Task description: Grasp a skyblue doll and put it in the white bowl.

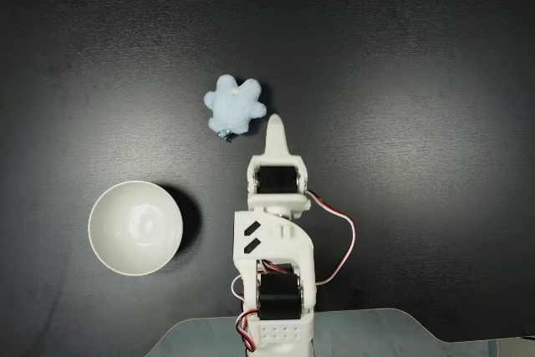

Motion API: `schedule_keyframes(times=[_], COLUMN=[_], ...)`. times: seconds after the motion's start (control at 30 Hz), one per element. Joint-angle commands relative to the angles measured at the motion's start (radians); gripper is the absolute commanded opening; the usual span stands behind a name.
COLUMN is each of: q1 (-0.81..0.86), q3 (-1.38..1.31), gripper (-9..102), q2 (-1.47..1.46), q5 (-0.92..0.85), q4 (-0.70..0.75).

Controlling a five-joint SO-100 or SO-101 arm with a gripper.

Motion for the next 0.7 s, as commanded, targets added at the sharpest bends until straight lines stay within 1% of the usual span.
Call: schedule_keyframes(times=[0.0, 0.2, 0.33, 0.53, 0.67], q1=[0.008, -0.003, -0.06, -0.149, -0.153], q3=[-0.192, -0.232, -0.23, -0.229, -0.232], gripper=[0, 0, 0, 0, 0], q2=[-0.21, -0.465, -0.578, -0.626, -0.626], q5=[-0.003, -0.011, -0.106, -0.305, -0.311], q4=[-0.021, -0.02, -0.02, -0.02, -0.026])
